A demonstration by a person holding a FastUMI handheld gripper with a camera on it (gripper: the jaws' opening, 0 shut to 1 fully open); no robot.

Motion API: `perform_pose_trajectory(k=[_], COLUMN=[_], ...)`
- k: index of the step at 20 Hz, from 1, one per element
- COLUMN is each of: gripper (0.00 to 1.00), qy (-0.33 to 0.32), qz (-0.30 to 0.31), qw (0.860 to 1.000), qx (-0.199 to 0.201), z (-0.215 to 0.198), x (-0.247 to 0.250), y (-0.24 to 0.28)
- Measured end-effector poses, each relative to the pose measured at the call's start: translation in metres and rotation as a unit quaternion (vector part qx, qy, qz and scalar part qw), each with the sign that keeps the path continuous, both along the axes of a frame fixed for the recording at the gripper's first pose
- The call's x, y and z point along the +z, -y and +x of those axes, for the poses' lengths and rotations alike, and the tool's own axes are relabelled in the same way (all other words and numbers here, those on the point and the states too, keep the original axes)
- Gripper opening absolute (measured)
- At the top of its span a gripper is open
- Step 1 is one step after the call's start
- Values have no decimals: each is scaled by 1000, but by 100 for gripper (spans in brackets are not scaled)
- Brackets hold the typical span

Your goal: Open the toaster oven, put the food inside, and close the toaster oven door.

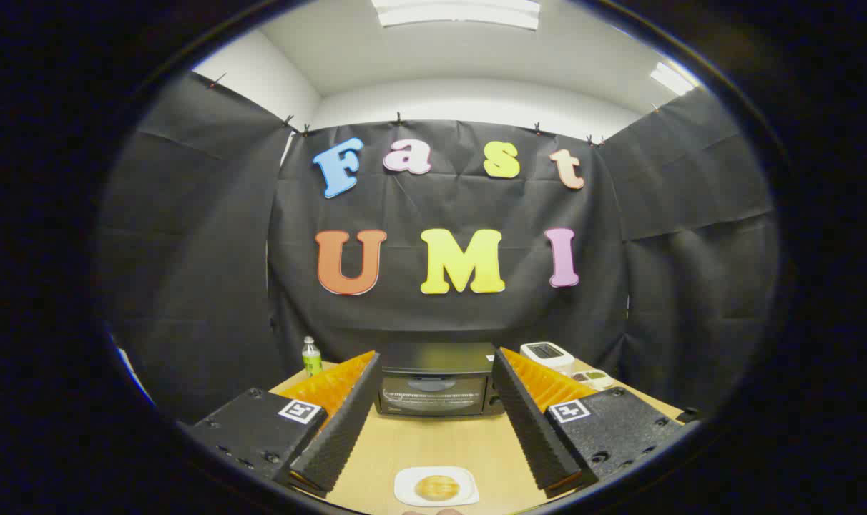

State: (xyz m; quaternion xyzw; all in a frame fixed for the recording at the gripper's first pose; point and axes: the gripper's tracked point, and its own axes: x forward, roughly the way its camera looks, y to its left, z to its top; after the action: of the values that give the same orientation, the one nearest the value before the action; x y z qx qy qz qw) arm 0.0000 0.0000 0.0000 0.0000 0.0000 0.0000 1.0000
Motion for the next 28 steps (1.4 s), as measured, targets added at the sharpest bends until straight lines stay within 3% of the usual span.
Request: perform_pose_trajectory(k=[15,28], gripper=[100,100], qy=[11,31], qz=[12,54], qw=[1000,998], qx=[0,1], z=[7,90], x=[-7,5], y=[10,26])
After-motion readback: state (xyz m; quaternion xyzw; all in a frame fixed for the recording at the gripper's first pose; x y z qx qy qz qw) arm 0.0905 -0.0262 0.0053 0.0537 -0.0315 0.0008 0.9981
